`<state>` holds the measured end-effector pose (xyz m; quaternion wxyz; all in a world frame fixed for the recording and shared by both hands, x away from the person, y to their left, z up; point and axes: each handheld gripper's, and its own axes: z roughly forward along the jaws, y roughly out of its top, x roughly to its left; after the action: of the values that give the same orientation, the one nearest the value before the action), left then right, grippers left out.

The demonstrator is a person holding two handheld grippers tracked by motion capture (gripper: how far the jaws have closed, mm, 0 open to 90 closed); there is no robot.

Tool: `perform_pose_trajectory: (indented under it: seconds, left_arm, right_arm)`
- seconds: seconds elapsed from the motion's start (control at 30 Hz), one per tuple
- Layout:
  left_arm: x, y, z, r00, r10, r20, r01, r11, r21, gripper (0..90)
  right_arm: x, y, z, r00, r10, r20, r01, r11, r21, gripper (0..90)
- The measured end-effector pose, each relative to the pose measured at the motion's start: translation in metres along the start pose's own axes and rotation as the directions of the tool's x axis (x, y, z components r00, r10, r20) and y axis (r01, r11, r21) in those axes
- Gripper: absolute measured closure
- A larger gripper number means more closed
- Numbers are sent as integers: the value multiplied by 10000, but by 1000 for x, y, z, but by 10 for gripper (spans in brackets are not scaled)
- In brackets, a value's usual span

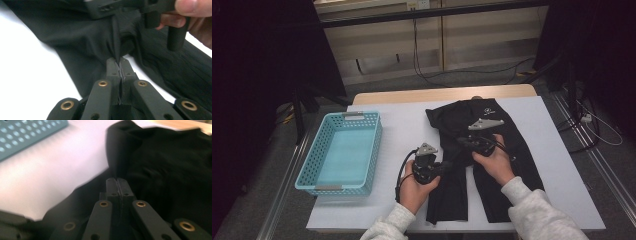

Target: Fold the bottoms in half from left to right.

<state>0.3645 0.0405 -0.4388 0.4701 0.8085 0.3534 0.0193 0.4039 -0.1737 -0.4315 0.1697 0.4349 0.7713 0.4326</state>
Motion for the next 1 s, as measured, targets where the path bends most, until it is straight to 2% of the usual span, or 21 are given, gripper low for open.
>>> perform_pose_trajectory:
  seconds: [0.07,0.1,0.13,0.2,0.3,0.37,0.43,0.47,0.53,0.63,0.7,0.77,0.83,1.0]
  left_arm:
    - [-2,0,4,9998,185,72,-186,9997,174,883]
    - [-4,0,5,9999,103,82,-105,9998,170,883]
    - [-4,0,6,9998,178,82,-180,9996,229,883]
    - [-4,0,7,9998,179,104,-182,9995,259,883]
    - [-4,0,8,9998,123,140,-126,9997,203,883]
    - [-4,0,8,9998,129,167,-133,9997,193,883]
    - [-3,-1,8,9998,154,144,-158,9995,271,883]
    - [-3,-1,8,9998,109,169,-113,9996,256,883]
    - [-1,-2,7,9999,58,154,-62,9996,262,884]
    - [0,-2,5,9999,-14,161,11,9998,176,883]
    - [2,-3,4,9998,-42,174,39,9999,159,883]
    - [3,-3,3,9997,-118,192,116,9999,115,883]
    - [4,-3,3,9997,-168,179,167,9998,64,883]
    - [5,-1,3,9995,-197,245,197,9998,5,883]
  right_arm:
    - [-3,-9,-6,9999,94,101,-97,9993,354,885]
    - [-4,-13,-7,9999,-20,148,14,9992,407,866]
    - [-5,-15,-7,9997,-223,86,219,9987,466,830]
    - [-4,-17,-5,9979,-491,430,466,9973,562,714]
    - [-1,-13,1,9957,-817,435,806,9964,258,589]
    - [2,-7,7,9952,-962,199,963,9953,-26,577]
    - [6,0,13,9928,-1155,327,1160,9932,-120,542]
    - [7,3,17,9929,-1168,217,1173,9929,-203,552]
    - [9,8,26,9909,-1313,305,1316,9912,-101,557]
    - [11,13,42,9905,-1371,71,1370,9906,37,568]
    - [13,14,53,9859,-1666,171,1658,9853,424,587]
    - [14,12,62,9858,-1680,50,1674,9840,614,605]
    - [14,11,67,9816,-1892,248,1865,9786,866,681]
    - [-2,12,63,9865,-1496,659,1433,9854,920,893]
